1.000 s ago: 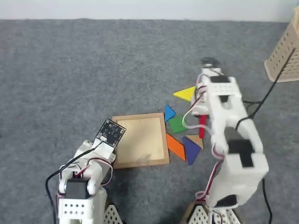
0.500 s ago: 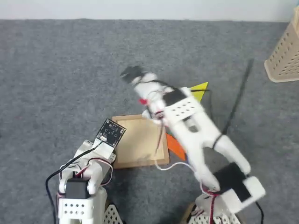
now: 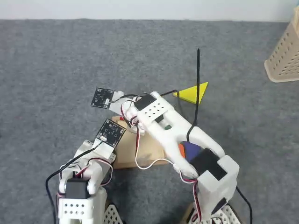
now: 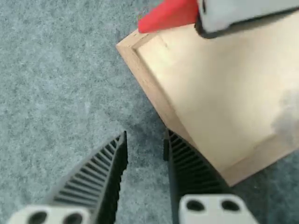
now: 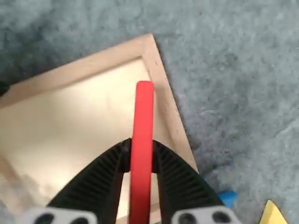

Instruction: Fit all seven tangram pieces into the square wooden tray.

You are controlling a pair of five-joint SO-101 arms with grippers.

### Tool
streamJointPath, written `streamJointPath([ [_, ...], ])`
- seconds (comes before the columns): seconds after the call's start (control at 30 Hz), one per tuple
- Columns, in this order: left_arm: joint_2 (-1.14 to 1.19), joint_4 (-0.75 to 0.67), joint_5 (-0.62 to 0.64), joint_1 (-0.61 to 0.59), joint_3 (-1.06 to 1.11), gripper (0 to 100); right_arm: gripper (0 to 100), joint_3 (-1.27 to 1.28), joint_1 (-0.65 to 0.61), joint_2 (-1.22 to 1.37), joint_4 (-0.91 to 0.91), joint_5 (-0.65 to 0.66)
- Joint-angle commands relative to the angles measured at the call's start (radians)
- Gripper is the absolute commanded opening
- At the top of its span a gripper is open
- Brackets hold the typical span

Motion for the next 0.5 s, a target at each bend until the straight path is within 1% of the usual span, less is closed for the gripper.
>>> streamJointPath([
  [0.0,-0.021,0.000,0.008,-0.005,-0.012,12,11.2,-0.066,-0.005,-0.027,0.004,-0.029],
  [0.07,-0.021,0.000,0.008,-0.005,-0.012,12,12.8,-0.066,-0.005,-0.028,0.010,-0.044],
  [0.17,-0.021,0.000,0.008,-0.005,-0.012,12,11.8,-0.063,-0.008,-0.051,0.016,-0.043],
  [0.47,-0.021,0.000,0.008,-0.005,-0.012,12,9.6,-0.060,-0.005,-0.216,0.153,-0.049],
])
